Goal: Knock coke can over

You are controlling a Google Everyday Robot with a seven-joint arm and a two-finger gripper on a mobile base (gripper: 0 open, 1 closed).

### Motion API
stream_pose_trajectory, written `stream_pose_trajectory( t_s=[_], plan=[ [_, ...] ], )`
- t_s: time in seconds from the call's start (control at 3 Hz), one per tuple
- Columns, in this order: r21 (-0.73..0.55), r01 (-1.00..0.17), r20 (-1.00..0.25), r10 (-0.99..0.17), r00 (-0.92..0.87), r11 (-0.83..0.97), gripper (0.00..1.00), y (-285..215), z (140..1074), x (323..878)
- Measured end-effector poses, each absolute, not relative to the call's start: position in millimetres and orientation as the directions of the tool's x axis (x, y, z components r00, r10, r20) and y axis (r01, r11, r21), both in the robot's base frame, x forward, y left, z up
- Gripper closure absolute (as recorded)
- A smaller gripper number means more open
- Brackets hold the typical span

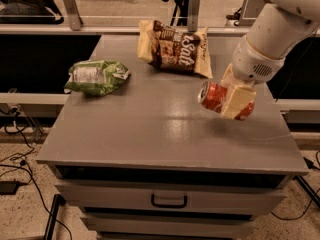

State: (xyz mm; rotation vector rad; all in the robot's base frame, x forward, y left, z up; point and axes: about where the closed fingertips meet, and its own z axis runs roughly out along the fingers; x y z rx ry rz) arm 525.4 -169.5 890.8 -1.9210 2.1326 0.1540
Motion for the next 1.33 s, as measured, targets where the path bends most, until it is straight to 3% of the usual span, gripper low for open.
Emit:
stream_pose_trajectory(
  t_s=[0.33,1.33],
  plan=[
    [-0.043,-0.995,-0.233,-0.969,-0.081,0.093,0.83,-162.4,862.5,517.4],
    [-0.056,-0.994,-0.236,-0.968,-0.078,0.094,0.05,-160.8,863.4,518.6]
  ],
)
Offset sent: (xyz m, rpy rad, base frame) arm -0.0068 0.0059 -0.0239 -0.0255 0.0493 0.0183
